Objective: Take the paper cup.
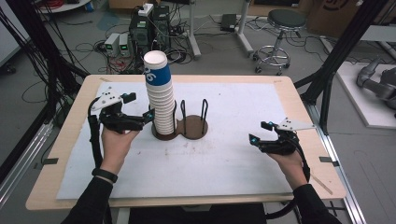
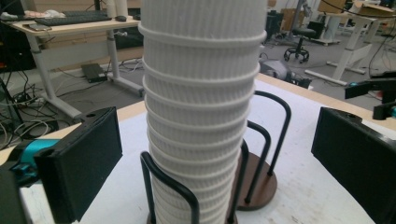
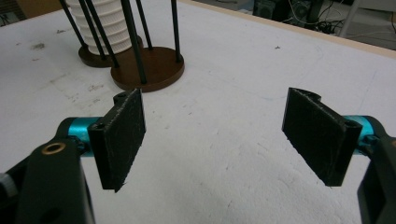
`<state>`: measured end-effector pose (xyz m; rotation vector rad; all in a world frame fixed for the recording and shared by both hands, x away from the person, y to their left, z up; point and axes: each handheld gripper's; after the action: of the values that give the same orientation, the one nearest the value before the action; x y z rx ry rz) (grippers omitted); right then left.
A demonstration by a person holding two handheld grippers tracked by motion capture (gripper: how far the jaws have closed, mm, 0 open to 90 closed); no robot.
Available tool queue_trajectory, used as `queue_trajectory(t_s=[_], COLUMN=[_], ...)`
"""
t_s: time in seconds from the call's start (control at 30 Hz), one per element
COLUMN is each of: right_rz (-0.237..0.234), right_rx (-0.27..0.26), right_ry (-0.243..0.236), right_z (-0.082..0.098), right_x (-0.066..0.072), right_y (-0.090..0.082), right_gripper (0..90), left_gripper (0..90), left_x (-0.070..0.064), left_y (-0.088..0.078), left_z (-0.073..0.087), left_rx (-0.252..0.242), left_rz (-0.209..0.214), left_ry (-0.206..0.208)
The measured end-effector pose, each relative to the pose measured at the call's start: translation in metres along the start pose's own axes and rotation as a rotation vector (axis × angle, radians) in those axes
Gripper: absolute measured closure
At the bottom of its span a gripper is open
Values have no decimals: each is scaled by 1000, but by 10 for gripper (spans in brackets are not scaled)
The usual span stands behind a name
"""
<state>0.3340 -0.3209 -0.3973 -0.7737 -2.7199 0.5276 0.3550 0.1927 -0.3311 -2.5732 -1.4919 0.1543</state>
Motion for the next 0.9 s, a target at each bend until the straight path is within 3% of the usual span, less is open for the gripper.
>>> queue_trajectory(t_s=[0.23, 0.63, 0.9], right_rz=[1, -8, -11], right_rx=[5, 9, 9], right_ry=[3, -3, -4], right_z=[0, 0, 0], right_x=[-1, 0, 0], right_y=[2, 3, 3], right_gripper=[214, 214, 214], left_gripper=[17, 17, 17], left_x=[4, 6, 5], left_y=[15, 41, 53], left_z=[-8, -14, -16], left_rx=[0, -1, -5], left_rz=[4, 59, 84], left_ry=[-1, -21, -3])
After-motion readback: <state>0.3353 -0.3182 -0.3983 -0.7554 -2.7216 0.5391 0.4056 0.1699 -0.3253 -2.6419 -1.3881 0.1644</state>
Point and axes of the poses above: each handheld gripper's, and its own axes: y roughly forward along the jaws, z roughly out of its underside, x roughly to its left, and after that the axes turned 14 degrees about -z, right-handed
